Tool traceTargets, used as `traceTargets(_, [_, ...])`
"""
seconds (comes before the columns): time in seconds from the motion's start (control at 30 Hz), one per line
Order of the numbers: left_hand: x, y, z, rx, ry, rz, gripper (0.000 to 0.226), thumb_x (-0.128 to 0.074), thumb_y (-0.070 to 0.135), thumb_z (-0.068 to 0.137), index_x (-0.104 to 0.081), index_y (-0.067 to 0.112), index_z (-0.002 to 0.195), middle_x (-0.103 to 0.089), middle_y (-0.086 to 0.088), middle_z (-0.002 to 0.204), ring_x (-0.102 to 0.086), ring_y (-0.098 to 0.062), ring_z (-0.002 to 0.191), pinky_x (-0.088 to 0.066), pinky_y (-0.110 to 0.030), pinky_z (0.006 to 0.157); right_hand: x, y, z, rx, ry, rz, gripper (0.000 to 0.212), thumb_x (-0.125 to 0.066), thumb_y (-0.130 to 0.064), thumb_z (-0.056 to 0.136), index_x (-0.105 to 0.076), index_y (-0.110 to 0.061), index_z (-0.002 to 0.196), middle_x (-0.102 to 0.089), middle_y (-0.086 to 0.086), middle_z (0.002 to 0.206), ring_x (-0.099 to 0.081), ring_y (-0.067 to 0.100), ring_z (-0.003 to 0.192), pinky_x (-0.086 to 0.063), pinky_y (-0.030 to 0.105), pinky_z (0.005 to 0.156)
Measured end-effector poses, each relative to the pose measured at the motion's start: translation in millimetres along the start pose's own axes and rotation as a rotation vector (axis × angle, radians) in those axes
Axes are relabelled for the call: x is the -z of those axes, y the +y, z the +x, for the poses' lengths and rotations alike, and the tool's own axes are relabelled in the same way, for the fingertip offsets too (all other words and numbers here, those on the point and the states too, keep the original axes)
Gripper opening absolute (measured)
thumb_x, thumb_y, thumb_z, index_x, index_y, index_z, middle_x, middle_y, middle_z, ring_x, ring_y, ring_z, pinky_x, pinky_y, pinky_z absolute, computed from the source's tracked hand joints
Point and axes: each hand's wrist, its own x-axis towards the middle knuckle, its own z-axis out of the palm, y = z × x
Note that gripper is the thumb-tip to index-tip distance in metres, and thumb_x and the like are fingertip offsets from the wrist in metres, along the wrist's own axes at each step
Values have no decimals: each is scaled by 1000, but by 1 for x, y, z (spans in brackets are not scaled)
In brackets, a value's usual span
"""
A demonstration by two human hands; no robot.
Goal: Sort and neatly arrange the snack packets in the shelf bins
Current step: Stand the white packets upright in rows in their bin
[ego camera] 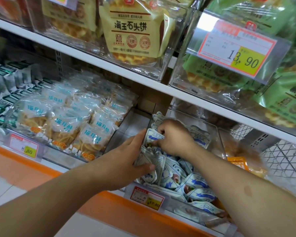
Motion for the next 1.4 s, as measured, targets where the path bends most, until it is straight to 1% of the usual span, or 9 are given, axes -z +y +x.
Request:
traceTargets(0.17, [-1, 1, 0, 17, 11, 29, 94, -60, 58, 94, 14, 55, 152, -9, 26, 165, -27, -6, 148, -28, -22, 105, -2, -2, -1, 154, 225, -188, 40, -80, -44, 88, -55, -16, 75, -48, -3, 90, -53, 21, 79, -49, 36, 70])
traceTargets(0.3, [-1, 2, 0, 12, 13, 17, 92, -60, 55, 94, 11, 54, 152, -16, 32, 158, -29, 5, 138, -28, -20, 103, 0, 4, 1, 123, 138, -125, 43, -82, -52, 84, -53, -20, 82, -47, -7, 94, -52, 19, 83, -45, 34, 70])
traceTargets(0.4, [0, 4, 0, 4, 13, 6, 86, -61, 52, 96, 6, 59, 149, -18, 41, 135, -27, 13, 119, -28, -17, 98, 0, 9, -5, 50, 32, -125, 55, -82, -63, 78, -65, -24, 114, -65, -4, 113, -63, 21, 100, -55, 35, 81])
traceTargets(0.5, [0, 5, 0, 6, 20, 14, 86, -61, 52, 95, 7, 61, 148, -17, 41, 131, -27, 12, 118, -29, -18, 98, -1, 9, -7, -8, 4, -129, 78, -83, -65, 76, -55, -29, 139, -70, -1, 123, -66, 22, 105, -57, 34, 85])
traceTargets(0.83, [1, 6, -1, 8, 3, 18, 89, -61, 53, 95, 10, 58, 150, -19, 38, 142, -29, 10, 122, -28, -18, 99, -8, 9, -3, -77, 176, -230, 111, -82, -80, 57, -50, -19, 144, -58, 4, 134, -47, 25, 129, -43, 39, 107])
traceTargets(1.0, [1, 7, -3, 16, 5, 1, 90, -60, 54, 95, 11, 58, 150, -16, 30, 160, -32, 2, 139, -29, -21, 102, -3, 6, -4, -97, 167, -129, 110, -87, -73, 58, -46, -18, 144, -62, 3, 120, -52, 25, 120, -46, 38, 102])
traceTargets(1.1, [1, 6, -2, 24, 1, 2, 92, -60, 54, 95, 12, 55, 152, -15, 28, 162, -33, -4, 144, -30, -22, 104, 1, 5, -3, -105, 130, -85, 96, -89, -71, 58, -51, -20, 129, -58, -3, 97, -52, 22, 105, -45, 37, 92])
traceTargets(1.3, [2, 5, -3, 47, -17, 13, 93, -60, 52, 97, 15, 54, 153, -14, 28, 163, -34, -5, 143, -29, -21, 102, 2, 2, 3, -61, -32, -269, 65, -79, -82, 64, -69, -21, 85, -65, -4, 79, -61, 18, 87, -44, 36, 88])
traceTargets(1.4, [1, 4, -3, 75, -30, 12, 92, -60, 35, 101, 14, 55, 152, -13, 28, 163, -54, -5, 113, -35, -16, 93, 4, -1, 4, -56, -67, -280, 55, -81, -74, 68, -65, -25, 87, -65, -4, 78, -63, 17, 78, -54, 33, 83])
